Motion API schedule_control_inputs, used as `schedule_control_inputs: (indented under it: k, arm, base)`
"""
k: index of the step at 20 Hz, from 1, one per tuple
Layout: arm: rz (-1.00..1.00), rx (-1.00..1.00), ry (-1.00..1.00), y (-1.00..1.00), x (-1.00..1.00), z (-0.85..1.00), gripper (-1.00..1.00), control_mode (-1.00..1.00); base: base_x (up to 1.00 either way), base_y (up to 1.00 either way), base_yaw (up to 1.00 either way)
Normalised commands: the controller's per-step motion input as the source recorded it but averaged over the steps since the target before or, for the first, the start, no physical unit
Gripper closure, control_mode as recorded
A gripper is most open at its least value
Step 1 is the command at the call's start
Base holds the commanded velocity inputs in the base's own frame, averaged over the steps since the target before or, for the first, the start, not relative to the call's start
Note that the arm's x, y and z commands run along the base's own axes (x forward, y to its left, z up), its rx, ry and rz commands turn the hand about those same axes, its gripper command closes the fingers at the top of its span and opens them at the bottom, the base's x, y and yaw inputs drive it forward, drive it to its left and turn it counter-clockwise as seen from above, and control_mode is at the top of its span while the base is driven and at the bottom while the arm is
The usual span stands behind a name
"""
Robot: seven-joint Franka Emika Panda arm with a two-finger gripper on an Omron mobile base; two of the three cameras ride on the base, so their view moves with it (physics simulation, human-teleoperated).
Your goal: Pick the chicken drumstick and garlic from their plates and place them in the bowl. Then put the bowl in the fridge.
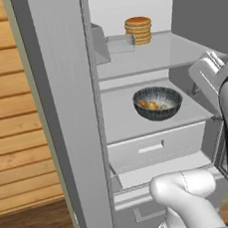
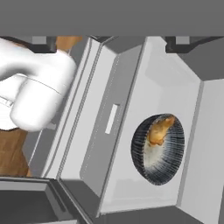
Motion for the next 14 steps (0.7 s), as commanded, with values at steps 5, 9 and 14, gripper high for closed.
schedule_control_inputs:
  k: [5, 9, 14]
  arm:
    - [-0.04, 0.0, 0.01, -0.39, -0.74, 0.07, -1.0, -1.0]
    - [-0.06, -0.02, 0.0, -0.04, -0.28, 0.0, -1.0, -1.0]
    - [0.06, -0.09, 0.01, 0.11, 0.06, 0.0, -1.0, -1.0]
  base:
    - [0.0, 0.0, 0.0]
    - [0.0, 0.0, 0.0]
    - [0.0, 0.0, 0.0]
